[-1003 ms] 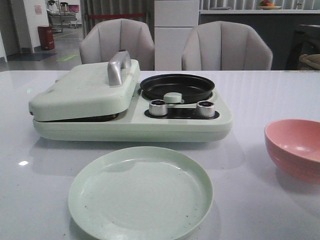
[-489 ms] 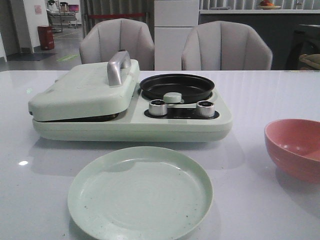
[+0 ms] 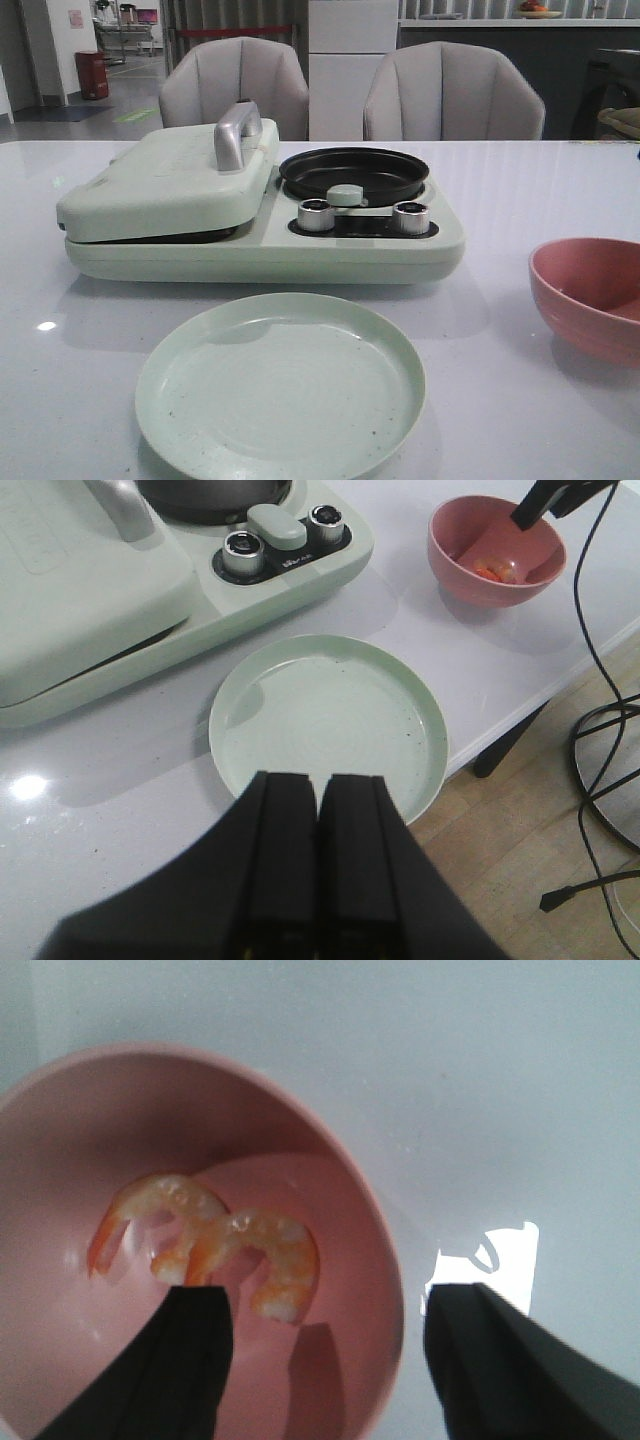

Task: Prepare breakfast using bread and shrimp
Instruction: 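Release the lid handle and move the left gripper back, then grasp the rim of the pink bowl with the right gripper and lift, then tilt the pink bowl over the black pan to pour the shrimp, then carry the empty pink bowl back and set it on the table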

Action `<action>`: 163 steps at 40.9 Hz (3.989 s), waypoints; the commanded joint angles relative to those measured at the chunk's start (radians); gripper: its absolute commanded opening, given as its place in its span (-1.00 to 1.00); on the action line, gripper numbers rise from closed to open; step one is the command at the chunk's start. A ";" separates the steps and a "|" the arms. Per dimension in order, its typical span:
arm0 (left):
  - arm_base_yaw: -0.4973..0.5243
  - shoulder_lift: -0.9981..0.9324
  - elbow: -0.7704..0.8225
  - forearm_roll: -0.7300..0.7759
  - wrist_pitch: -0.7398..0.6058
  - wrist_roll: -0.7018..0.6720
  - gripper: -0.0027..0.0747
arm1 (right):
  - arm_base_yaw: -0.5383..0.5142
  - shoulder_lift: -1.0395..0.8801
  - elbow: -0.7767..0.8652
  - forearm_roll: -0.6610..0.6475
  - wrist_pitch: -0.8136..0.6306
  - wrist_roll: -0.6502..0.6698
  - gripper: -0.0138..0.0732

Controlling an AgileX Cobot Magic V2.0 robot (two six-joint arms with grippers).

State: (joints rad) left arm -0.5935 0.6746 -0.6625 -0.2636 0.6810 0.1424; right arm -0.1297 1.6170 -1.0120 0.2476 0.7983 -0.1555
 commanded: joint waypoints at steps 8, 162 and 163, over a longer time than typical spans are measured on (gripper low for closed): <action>-0.004 -0.002 -0.028 -0.019 -0.065 -0.008 -0.67 | -0.009 0.047 -0.064 0.023 -0.047 -0.031 0.35; -0.004 0.003 -0.028 0.036 -0.074 -0.008 -0.67 | 0.409 -0.167 -0.567 -0.871 0.297 0.528 -0.58; -0.004 0.004 -0.028 0.036 -0.074 -0.008 -0.67 | 0.381 -0.184 -0.525 -0.836 0.284 0.508 -0.58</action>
State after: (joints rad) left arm -0.5935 0.6746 -0.6625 -0.2158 0.6792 0.1386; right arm 0.3155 1.5376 -1.6164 -0.6667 1.1594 0.4224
